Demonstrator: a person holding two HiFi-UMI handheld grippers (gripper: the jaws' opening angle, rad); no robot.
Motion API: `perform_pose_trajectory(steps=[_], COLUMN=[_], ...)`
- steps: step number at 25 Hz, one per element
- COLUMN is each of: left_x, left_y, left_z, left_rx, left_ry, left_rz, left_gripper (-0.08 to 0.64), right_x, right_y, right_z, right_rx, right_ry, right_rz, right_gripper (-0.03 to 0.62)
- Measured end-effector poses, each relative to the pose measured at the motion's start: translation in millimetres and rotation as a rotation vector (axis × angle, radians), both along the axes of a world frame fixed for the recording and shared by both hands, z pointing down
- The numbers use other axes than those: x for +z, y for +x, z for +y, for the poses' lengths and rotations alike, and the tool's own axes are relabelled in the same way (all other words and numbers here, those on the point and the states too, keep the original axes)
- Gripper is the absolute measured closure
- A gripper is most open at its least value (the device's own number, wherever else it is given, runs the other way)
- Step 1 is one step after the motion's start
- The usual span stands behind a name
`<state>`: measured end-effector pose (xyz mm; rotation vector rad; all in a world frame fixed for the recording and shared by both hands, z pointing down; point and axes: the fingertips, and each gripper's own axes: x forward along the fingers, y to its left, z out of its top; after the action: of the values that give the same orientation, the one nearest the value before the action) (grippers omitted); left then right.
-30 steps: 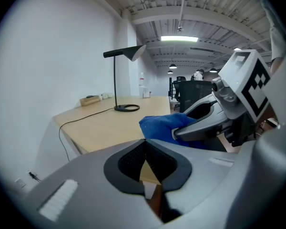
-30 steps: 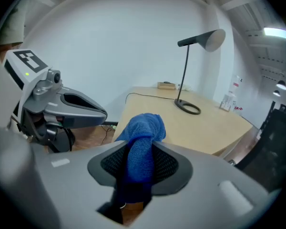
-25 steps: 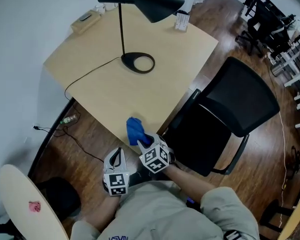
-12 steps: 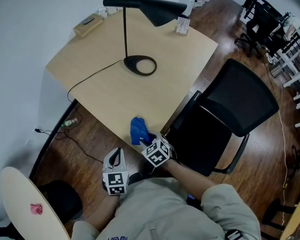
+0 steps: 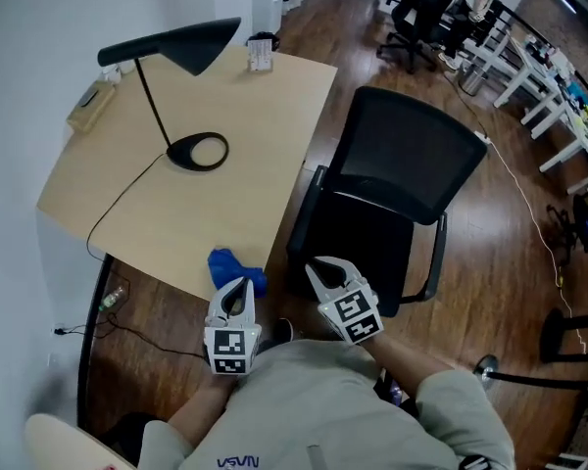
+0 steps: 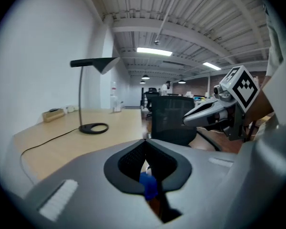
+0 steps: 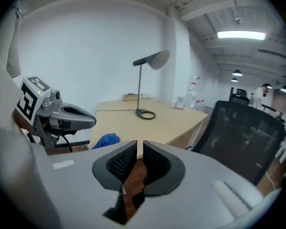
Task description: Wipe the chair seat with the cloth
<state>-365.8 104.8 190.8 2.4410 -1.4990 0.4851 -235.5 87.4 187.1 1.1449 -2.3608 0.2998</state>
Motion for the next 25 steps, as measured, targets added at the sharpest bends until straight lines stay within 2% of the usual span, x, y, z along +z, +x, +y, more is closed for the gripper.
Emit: perform_pose_trajectory(steps=[2,4,7,10,13,17,22,25], left_x=[-16,-34,-59,-71,-66,-61,-54,-53], left_y=[42,81,135,179,213,240,262,268], left_z=[-5,-6,-3,12,23,31,43,48], left_rx=[0.112,0.208,0.335,0.446,0.510,0.565,0.648,0.655], left_ry=[0.018,0.033,0.063,0.085,0.085,0.086,0.074,0.060], left_rz=[0.037,0.078,0.128,0.145,0.147,0.132,0.097,0.094], left_gripper=[0.554,0.555,0.554,0.555,0.554,0.555,0.555,0.555], right_x=[-28,-50,-68,-69,-68,-56,-45,-43], right_y=[44,85,139,176,199,211,226,228], right_z=[5,18,47,85,116,142,144,145], right_rx=[0.140,0.263,0.424,0.564,0.664,0.741,0.761,0.754], right_ry=[0.062,0.108,0.153,0.158,0.183,0.168,0.175,0.165], right_rz=[-0.060,-0.111,-0.133,-0.138,-0.164,-0.195,-0.183,-0.186], right_gripper=[0.585,0.592,0.592,0.592,0.592,0.592,0.592,0.592])
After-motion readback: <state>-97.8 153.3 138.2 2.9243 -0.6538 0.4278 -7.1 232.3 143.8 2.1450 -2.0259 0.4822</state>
